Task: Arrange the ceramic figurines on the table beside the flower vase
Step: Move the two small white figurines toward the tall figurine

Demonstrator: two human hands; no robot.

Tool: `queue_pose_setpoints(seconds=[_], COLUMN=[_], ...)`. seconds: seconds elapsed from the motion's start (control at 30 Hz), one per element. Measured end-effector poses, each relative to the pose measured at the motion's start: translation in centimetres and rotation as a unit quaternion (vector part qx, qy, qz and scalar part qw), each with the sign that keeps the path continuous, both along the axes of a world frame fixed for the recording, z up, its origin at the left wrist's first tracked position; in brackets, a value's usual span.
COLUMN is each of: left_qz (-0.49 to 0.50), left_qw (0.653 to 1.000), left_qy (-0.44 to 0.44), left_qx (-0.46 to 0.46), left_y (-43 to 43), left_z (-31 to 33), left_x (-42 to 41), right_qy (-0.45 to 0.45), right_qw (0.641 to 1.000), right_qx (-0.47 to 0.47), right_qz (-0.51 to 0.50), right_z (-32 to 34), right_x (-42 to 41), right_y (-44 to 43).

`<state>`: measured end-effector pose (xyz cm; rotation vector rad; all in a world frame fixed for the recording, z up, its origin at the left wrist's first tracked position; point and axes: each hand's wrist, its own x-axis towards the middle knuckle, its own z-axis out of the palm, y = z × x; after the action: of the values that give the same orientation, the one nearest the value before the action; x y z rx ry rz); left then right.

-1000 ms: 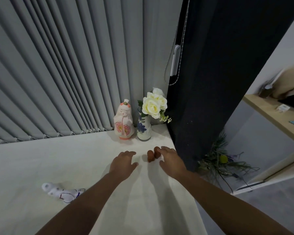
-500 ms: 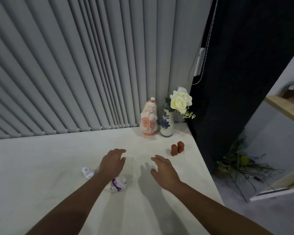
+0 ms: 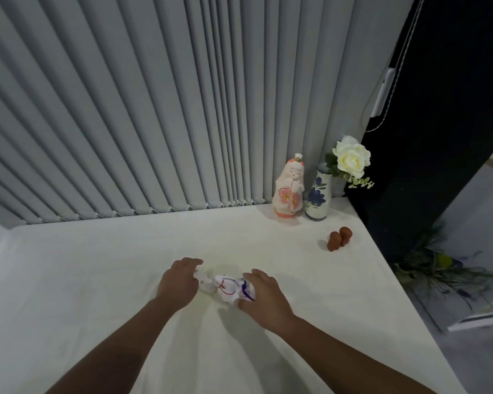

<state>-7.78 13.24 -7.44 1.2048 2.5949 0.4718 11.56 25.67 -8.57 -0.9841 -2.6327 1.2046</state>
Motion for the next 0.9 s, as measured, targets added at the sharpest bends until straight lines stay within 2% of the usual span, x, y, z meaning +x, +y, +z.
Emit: queue_pose_setpoints(seconds=[0.13,0.37,0.6,0.9], left_qz=[-0.020,-0.033,-0.040,-0.056], left_qw=[0.999,0.999,0.997,0.996], left_qy=[0.000,-0.035,-0.048,-0.066], left_qx=[-0.038,-0.025,-0.038,-0.023], left_y=[-2.4,-2.7,-2.8,0.2], left_z=[-1.5,-1.5,-1.8,-0.9], left_x=[-1.0,-3.1,-4.8,-5.4], right_qy=[-0.003,0.042,0.067,0.084], right_qw=[1.000,0.997,0.997,0.992], right_qx=[0.016,0.001,0.017,0.053], right_qz=[-0.018,-0.060,-0.039,-0.081], right_z=[-2.1,-2.6,-3.6,-3.1], right_x=[-1.1,-2.8,-3.4,-2.3], right_y=[-2.3,-2.8,-3.2,1.1])
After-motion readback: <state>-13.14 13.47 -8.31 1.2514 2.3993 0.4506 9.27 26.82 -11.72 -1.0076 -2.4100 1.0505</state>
